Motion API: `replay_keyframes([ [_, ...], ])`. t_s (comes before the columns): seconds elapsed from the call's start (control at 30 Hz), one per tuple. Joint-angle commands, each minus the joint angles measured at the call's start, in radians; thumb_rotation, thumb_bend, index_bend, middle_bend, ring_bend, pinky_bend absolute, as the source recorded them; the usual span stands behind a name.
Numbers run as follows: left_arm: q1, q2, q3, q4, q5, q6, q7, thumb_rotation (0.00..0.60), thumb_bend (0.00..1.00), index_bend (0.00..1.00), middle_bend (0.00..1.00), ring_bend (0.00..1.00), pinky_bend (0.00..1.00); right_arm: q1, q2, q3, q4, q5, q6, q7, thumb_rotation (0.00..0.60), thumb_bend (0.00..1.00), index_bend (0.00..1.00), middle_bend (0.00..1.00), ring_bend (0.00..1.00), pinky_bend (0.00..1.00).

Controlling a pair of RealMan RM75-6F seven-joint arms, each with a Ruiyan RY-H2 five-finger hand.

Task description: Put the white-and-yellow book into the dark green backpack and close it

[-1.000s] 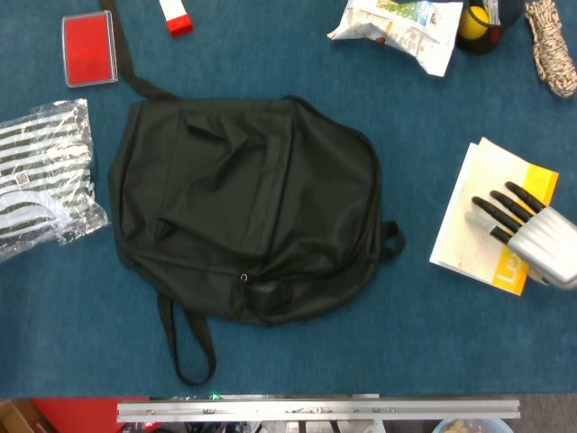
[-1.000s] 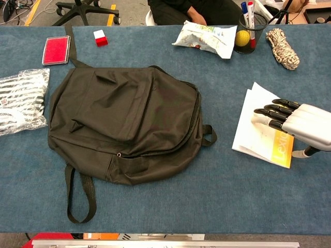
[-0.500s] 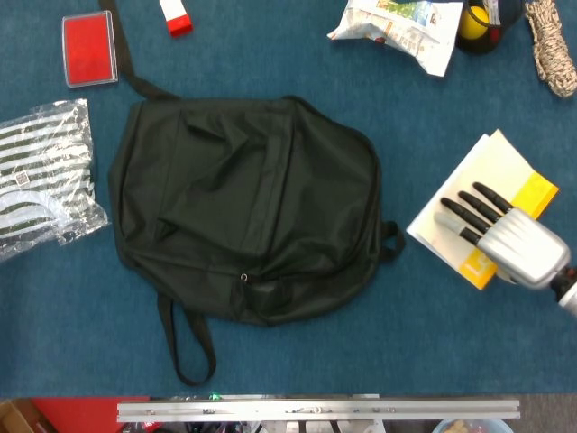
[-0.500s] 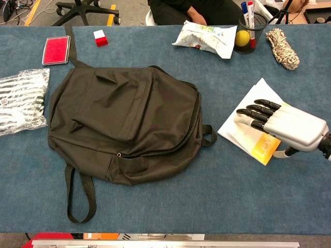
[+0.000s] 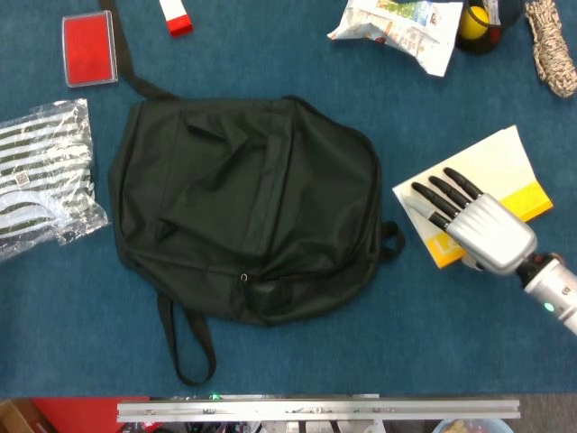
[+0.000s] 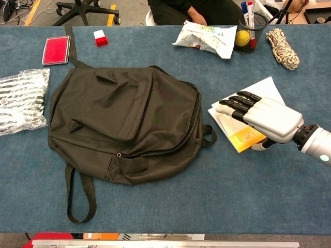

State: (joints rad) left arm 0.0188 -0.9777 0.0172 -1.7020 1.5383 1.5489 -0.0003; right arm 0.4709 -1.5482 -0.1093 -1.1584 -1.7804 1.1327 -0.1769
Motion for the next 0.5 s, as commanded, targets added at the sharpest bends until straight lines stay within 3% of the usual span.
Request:
replay_keyframes([
  [0.03,0.0,0.0,-0.001,0.0,0.0,0.001,-0.002,0.6,0.21,0.35,0.35,0.33,0.27,0.008,-0.011,0.011,-0.001,0.012,-0.008,-0.002,0.6,0.02,0.0,0.05,0.0,0.03],
  [0.3,-0.001,-0.001,-0.002,0.004,-0.003,-0.003,0.001,0.6,0.21,0.35,0.35,0.33,0.27,0.024,-0.035,0.056,0.001,0.067,-0.023,-0.012,0.6,0.02,0.0,0.07,0.0,0.03],
  [0.5,-0.006,-0.002,-0.002,0.006,-0.004,-0.012,0.008,0.6,0.21,0.35,0.35,0.33,0.27,0.02,0.001,0.064,-0.049,0.092,-0.015,-0.018,0.6,0.02,0.0,0.07,0.0,0.03],
])
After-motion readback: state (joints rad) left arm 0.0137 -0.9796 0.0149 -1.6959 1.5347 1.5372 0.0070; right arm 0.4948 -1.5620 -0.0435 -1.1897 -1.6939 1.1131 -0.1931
